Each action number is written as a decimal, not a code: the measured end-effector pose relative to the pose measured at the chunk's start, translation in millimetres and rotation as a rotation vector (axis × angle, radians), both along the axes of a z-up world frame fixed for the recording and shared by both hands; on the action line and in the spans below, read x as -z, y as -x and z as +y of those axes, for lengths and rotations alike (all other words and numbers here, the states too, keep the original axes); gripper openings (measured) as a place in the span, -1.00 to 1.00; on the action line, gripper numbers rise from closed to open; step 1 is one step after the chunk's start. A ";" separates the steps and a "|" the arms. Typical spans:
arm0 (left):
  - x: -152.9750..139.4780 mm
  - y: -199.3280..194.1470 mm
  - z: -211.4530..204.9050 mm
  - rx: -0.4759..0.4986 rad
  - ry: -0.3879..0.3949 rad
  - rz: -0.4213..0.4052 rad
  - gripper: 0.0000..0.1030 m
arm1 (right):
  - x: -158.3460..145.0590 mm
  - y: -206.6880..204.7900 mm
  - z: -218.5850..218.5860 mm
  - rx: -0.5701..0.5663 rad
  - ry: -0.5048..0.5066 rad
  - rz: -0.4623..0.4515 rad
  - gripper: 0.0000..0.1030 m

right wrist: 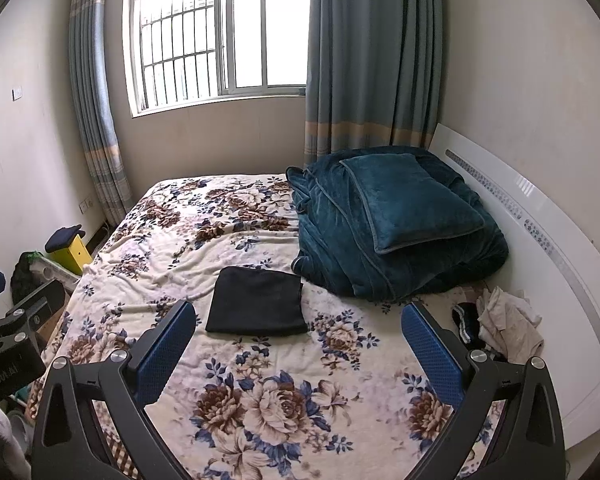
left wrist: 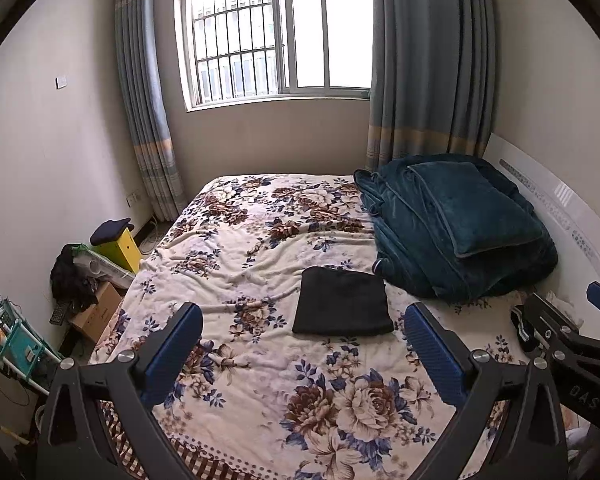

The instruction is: Fold small clothes

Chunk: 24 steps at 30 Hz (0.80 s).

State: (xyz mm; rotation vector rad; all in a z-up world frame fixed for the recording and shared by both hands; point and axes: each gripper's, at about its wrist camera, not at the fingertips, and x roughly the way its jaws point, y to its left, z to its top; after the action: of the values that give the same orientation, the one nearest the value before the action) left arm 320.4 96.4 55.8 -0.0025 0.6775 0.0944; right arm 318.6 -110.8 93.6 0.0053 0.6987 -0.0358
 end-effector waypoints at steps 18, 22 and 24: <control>-2.8 9.1 -1.7 -0.002 0.005 0.001 1.00 | 0.1 3.6 0.9 0.010 0.004 -0.009 1.00; -3.6 10.1 -2.1 0.000 0.000 -0.004 1.00 | -0.7 6.3 2.9 0.015 0.004 -0.012 1.00; -4.5 10.5 -2.4 0.000 0.002 -0.004 1.00 | -1.9 6.4 3.1 0.018 0.004 -0.015 1.00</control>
State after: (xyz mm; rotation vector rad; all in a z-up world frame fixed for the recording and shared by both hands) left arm 309.9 94.1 60.3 -0.0045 0.6733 0.0941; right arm 312.3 -107.7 95.5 0.0081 0.6839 -0.0542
